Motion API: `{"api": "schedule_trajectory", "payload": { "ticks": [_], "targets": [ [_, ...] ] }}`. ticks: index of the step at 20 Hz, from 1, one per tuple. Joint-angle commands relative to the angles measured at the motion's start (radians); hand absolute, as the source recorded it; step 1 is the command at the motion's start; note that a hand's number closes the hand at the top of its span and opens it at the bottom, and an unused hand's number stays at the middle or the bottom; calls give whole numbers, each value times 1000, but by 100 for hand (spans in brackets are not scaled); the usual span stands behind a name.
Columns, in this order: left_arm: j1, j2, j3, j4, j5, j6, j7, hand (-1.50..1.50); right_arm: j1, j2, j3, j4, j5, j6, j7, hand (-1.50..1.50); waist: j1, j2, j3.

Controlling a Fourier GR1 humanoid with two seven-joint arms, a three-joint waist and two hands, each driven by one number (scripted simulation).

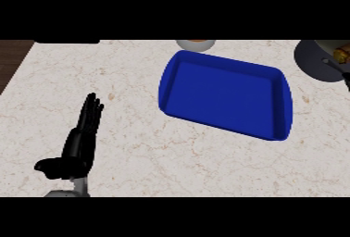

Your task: Pick the sweet potato from the tray and place it in the pot

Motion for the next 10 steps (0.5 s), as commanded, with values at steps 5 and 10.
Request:
{"api": "schedule_trajectory", "payload": {
  "ticks": [5,10],
  "targets": [
    [-10,-32,-16,10,-35,26,4,0,129,-42,-120,6,-183,56,-246,-150,-7,-3,-1],
    [-35,-5,37,48,6,-22,-1,0,177,-127,-134,46,-248,167,-313,-150,-8,-3,-1]
  ]
}}
